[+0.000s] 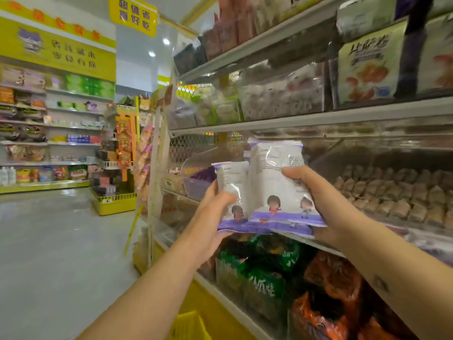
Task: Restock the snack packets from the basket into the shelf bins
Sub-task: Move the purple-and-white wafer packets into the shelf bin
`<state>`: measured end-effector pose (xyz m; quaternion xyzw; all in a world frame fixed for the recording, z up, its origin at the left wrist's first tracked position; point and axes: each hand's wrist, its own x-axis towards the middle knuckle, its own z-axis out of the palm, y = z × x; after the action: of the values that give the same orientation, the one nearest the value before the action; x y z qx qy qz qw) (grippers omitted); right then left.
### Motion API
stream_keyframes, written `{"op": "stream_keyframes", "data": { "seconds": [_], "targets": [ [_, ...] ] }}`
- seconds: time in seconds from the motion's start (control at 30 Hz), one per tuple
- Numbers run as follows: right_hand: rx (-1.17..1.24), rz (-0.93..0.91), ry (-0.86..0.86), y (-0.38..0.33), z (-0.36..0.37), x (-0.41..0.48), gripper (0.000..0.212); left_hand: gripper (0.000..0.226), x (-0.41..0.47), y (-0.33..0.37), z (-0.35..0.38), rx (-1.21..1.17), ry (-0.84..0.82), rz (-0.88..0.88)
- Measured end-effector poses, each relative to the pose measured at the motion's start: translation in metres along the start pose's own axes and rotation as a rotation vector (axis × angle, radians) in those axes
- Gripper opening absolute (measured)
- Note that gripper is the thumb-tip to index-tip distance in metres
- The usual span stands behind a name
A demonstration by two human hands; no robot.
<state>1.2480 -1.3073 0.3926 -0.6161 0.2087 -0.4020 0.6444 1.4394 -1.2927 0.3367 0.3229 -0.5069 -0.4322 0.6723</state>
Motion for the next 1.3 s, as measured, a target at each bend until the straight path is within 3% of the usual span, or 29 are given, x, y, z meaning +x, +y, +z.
{"op": "stream_keyframes", "data": {
  "seconds": [0.1,0.2,0.47,0.67,0.83,1.0,1.1,1.17,1.3],
  "targets": [
    [0.042,-0.006,0.018,-0.021,-0.010,-0.009,0.027,0.068,0.016,0.015,0.021,0.107,-0.059,-0.029],
    [0.008,-0.026,0.066,-0.045,-0.021,-0.010,0.021,0.088,0.037,0.032,0.040,0.253,-0.010,0.090],
    [-0.388,-0.417,0.508,-0.088,-0.061,0.011,0.032,0.087,0.098,0.055,0.062,0.592,0.026,0.413],
    [-0.479,-0.463,0.534,-0.092,-0.080,0.019,0.035,0.090,0.122,0.034,0.084,0.700,0.010,0.446],
    [-0.516,-0.442,0.520,-0.090,-0.091,0.024,0.040,0.100,0.134,0.022,0.088,0.881,-0.147,0.414],
    [-0.560,-0.424,0.515,-0.086,-0.100,0.027,0.033,0.079,0.143,0.027,0.080,0.935,-0.339,0.318],
    [-0.593,-0.418,0.501,-0.084,-0.101,0.031,0.036,0.076,0.147,0.024,0.082,1.251,-0.400,0.222],
    [-0.612,-0.414,0.501,-0.083,-0.100,0.033,0.037,0.052,0.151,0.015,0.085,1.483,-0.409,0.187],
    [-0.616,-0.419,0.484,-0.080,-0.102,0.034,0.035,0.038,0.146,0.001,0.087,1.519,-0.422,0.185]
  ]
}}
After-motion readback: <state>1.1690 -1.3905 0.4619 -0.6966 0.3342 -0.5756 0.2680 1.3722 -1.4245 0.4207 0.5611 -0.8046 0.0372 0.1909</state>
